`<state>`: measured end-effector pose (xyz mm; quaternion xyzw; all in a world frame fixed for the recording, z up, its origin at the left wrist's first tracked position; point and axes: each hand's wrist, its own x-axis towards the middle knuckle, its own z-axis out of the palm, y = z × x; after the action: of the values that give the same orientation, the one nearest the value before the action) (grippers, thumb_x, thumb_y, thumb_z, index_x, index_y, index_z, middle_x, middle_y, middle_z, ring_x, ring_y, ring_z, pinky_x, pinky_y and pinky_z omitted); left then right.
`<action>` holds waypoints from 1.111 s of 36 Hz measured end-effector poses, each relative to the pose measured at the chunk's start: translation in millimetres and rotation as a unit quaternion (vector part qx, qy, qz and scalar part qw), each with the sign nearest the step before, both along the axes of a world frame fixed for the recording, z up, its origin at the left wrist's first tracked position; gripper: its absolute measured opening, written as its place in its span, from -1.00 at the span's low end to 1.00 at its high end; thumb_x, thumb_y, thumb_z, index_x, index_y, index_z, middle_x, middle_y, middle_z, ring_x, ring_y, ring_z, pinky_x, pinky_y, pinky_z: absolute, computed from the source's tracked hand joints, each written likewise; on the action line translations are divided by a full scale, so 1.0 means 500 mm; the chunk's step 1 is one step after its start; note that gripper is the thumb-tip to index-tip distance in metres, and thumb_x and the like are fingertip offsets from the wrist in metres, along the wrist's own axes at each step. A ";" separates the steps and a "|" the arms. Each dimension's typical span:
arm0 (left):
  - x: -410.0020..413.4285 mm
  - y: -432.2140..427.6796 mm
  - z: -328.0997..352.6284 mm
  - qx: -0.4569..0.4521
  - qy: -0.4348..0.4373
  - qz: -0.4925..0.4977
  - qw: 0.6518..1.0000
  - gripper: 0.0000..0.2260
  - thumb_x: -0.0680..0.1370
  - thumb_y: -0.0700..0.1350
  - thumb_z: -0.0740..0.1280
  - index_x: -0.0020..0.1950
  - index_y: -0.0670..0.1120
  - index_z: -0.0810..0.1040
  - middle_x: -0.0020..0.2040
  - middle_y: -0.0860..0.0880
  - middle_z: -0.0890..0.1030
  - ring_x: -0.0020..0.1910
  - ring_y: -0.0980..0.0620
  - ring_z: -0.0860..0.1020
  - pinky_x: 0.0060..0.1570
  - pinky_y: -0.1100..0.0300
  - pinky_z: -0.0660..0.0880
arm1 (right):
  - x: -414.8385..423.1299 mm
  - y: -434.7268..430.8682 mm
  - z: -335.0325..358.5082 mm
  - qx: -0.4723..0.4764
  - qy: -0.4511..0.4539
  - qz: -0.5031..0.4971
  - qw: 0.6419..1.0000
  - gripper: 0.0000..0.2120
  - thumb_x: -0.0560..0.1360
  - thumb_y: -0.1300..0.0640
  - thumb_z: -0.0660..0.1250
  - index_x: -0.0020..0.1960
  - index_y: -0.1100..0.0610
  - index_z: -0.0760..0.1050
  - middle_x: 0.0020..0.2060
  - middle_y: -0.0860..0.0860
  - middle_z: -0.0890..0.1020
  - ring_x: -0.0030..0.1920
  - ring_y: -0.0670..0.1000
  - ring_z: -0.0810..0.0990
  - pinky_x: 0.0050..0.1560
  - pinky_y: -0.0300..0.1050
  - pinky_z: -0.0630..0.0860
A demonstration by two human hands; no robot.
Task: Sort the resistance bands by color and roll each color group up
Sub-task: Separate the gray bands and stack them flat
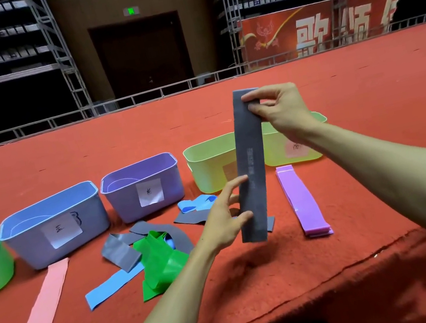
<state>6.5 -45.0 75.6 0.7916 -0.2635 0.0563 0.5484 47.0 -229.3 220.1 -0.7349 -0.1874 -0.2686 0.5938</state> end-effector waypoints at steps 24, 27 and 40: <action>0.052 -0.015 -0.091 0.190 -0.014 -0.052 0.980 -0.54 0.41 -0.37 0.19 0.24 -0.07 0.56 0.20 0.02 0.57 0.21 0.13 0.50 0.22 0.39 0.34 | -0.013 -0.081 -0.093 -0.018 0.038 -0.016 0.999 -0.75 0.50 0.39 0.32 0.05 0.10 0.60 -0.12 -0.03 0.65 -0.26 -0.19 0.61 -0.25 -0.26 0.60; 0.081 -0.004 -0.104 0.242 -0.020 -0.024 0.970 -0.67 0.43 -0.42 0.20 0.02 -0.17 0.67 0.28 -0.09 0.54 0.27 0.07 0.48 0.22 0.45 0.29 | -0.013 -0.093 -0.129 -0.020 0.046 -0.008 0.999 -0.73 0.49 0.41 0.32 0.05 0.10 0.60 -0.09 -0.01 0.66 -0.25 -0.20 0.62 -0.26 -0.26 0.60; 0.196 -0.037 -0.148 0.376 -0.086 -0.076 0.920 -0.90 0.47 -0.27 0.38 -0.06 -0.15 0.66 0.13 -0.12 0.58 0.14 -0.06 0.54 0.16 0.18 0.36 | -0.021 -0.125 -0.244 -0.145 0.044 -0.016 0.988 -0.70 0.40 0.46 0.39 -0.03 0.11 0.66 -0.17 -0.12 0.65 -0.23 -0.34 0.57 -0.13 -0.45 0.46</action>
<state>104.7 -63.6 1.4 0.9091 -0.3707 -0.0211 0.1888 36.5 -292.0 97.9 -0.8271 -0.1859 -0.2158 0.4845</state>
